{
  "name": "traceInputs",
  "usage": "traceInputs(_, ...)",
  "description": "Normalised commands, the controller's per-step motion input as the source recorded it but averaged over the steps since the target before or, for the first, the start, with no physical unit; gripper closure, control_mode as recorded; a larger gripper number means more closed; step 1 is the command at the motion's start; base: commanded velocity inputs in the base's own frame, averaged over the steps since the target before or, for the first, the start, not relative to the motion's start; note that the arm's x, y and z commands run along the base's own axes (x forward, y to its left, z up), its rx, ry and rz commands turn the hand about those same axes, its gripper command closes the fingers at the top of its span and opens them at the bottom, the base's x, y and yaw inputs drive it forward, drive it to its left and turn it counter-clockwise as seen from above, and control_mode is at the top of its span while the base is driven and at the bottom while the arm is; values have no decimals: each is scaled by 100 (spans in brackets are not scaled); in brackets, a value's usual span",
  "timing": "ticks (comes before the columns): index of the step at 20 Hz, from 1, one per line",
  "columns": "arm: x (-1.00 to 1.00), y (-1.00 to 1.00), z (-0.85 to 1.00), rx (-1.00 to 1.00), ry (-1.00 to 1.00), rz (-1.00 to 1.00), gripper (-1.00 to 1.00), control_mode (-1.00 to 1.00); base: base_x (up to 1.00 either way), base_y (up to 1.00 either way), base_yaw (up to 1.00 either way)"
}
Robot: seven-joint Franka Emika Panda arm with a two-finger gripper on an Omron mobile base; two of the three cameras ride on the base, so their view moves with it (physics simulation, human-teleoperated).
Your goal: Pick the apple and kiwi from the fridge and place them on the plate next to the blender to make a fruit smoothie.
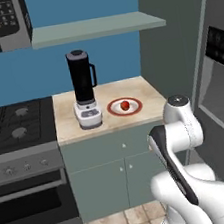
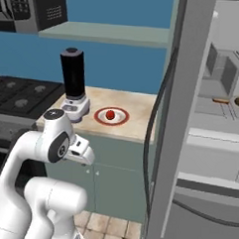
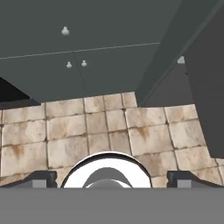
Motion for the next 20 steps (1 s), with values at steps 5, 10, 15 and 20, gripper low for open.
traceInputs(5,0,0,0,0,0,0,-100,100,-100,-48,-22)
traceInputs(10,0,0,0,0,0,0,-100,100,-95,-60,-22)
traceInputs(15,0,0,0,0,0,0,-100,100,-97,19,-32)
traceInputs(20,0,0,0,0,0,0,-100,100,-100,39,-22)
